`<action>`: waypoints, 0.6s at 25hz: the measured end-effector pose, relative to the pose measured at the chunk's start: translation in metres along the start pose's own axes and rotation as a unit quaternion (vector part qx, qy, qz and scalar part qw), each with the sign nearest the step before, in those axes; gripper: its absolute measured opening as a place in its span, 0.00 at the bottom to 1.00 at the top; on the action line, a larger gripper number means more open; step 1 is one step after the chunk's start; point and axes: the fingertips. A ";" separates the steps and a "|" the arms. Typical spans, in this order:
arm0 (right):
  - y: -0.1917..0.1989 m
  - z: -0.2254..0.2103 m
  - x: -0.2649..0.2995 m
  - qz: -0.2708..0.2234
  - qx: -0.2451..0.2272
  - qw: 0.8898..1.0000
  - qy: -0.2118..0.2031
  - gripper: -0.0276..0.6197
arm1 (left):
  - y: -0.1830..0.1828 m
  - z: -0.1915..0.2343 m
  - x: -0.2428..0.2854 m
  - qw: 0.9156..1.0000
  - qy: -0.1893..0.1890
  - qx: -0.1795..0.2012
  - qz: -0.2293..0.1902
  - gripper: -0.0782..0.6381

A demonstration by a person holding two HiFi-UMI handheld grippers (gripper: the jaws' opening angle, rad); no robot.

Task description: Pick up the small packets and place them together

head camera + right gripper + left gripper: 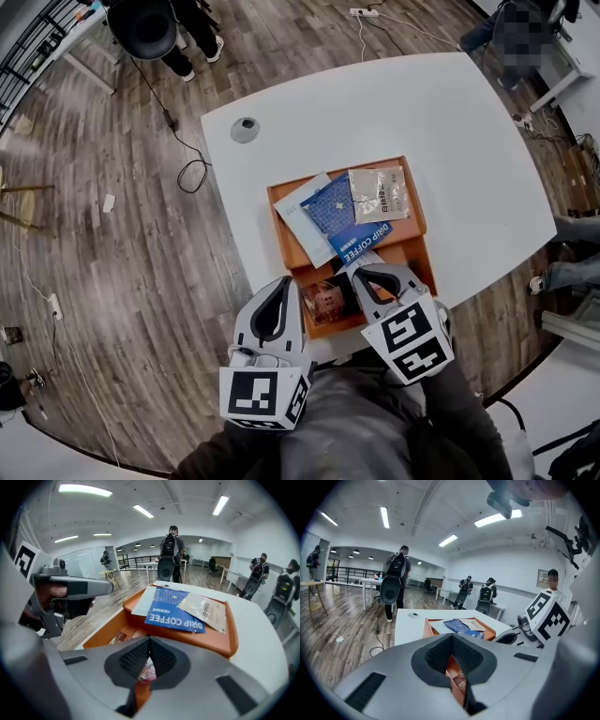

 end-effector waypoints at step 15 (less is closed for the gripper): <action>0.019 0.036 0.040 0.080 -0.062 0.992 -0.072 0.34 | 0.006 0.033 0.002 0.999 -0.025 -0.023 0.008 0.10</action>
Point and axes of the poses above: the fingertips, and each gripper's own axes: x forward along the fingers, z to its left, y out of its underside, and after that the axes turned 6 degrees about -z, right-handed
